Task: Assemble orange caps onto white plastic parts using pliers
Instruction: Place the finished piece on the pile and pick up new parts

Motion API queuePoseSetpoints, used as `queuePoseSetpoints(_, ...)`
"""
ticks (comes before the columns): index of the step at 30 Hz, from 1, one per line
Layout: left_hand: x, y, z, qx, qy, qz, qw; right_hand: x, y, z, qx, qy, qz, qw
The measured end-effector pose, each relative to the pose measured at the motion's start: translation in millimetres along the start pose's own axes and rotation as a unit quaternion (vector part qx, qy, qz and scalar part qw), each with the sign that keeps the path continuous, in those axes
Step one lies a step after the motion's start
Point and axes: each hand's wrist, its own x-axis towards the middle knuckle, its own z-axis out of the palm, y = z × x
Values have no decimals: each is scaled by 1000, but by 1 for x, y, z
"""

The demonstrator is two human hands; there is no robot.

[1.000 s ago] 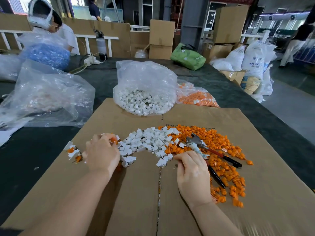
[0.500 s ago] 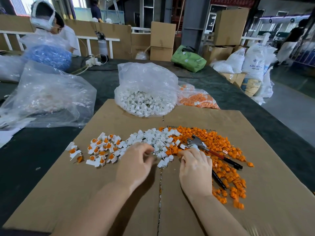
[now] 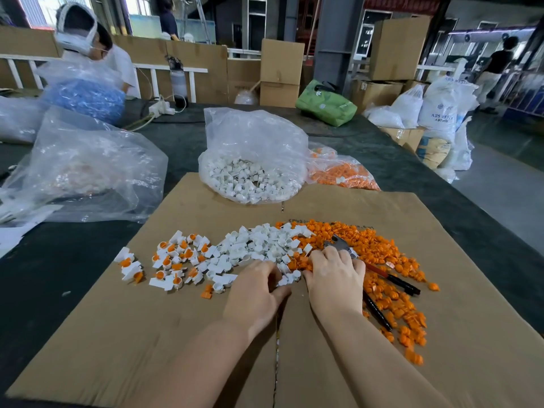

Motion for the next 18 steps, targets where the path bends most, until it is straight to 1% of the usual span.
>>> queuePoseSetpoints(3,-2,2,0,-49,18,-19,998,-3,-4,-10,29,27,-15,999)
queuePoseSetpoints(5,-3,4,1,-86,19,-26,996,-8,-2,-9,90,84,-33,992)
queuePoseSetpoints(6,-3,6,2,-102,17,-28,994,-12,-2,-8,124,99,-43,986)
queuePoseSetpoints(8,-3,7,5,-108,14,-20,994,-20,-4,-6,183,101,-51,977)
queuePoseSetpoints(10,-3,8,9,-88,8,4,996,-26,-4,-5,220,101,-49,969)
queuePoseSetpoints(13,-4,8,10,-83,10,15,996,-32,-3,-5,252,124,-66,958)
queuePoseSetpoints(18,-8,7,9,-123,36,-2,992,-36,-4,-8,277,138,-72,948)
